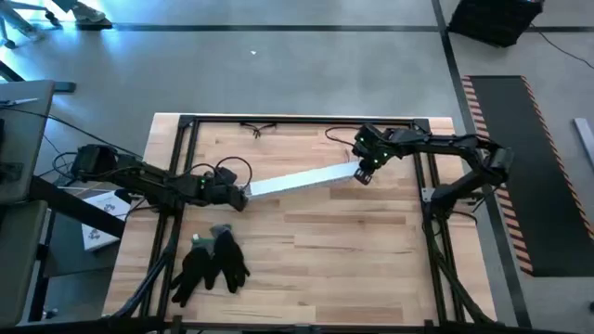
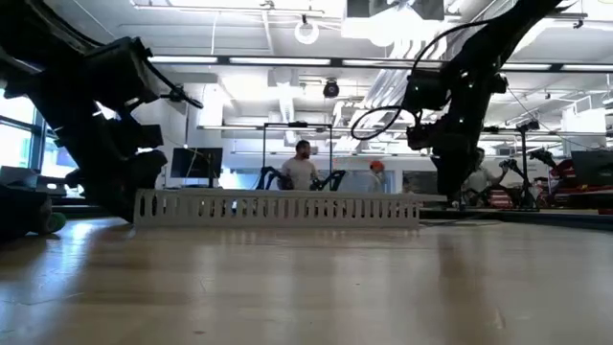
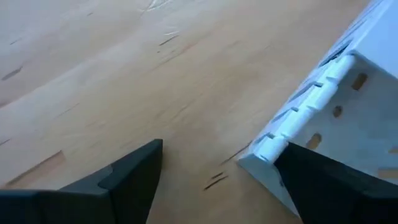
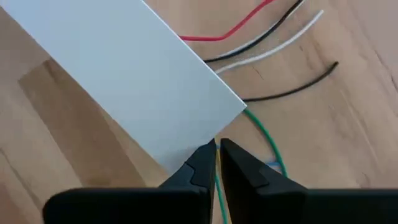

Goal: Ziptie cables
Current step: Close the white cable duct

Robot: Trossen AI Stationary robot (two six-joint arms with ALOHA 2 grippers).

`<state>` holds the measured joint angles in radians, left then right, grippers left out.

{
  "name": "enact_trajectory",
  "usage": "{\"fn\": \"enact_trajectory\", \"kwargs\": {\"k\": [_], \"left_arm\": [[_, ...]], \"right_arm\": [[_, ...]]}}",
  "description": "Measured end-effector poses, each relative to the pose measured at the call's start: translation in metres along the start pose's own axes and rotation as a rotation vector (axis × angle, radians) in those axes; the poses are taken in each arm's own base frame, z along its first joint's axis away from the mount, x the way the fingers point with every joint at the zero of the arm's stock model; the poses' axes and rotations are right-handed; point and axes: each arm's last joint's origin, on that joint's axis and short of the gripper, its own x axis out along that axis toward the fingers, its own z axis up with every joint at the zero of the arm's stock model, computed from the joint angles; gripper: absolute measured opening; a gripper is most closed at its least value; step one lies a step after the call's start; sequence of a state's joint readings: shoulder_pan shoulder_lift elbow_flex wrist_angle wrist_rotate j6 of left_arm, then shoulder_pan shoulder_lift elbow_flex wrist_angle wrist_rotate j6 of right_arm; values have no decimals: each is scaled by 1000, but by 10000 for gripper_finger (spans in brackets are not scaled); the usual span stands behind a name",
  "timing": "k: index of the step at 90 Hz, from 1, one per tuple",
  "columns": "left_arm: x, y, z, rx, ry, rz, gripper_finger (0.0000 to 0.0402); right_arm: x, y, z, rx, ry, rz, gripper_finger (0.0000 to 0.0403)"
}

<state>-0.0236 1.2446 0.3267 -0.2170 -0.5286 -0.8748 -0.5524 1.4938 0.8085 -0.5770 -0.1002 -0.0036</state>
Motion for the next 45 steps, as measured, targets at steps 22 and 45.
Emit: {"fn": "enact_trajectory", "kwargs": {"k": [22, 45], "left_arm": [[-9, -7, 12, 104, 66, 24, 281], [-32, -17, 36, 358, 172, 58, 280]], "right_arm": [[-3, 2, -8, -2, 76, 0, 11], [-3, 2, -8, -19, 80, 8, 11]]}}
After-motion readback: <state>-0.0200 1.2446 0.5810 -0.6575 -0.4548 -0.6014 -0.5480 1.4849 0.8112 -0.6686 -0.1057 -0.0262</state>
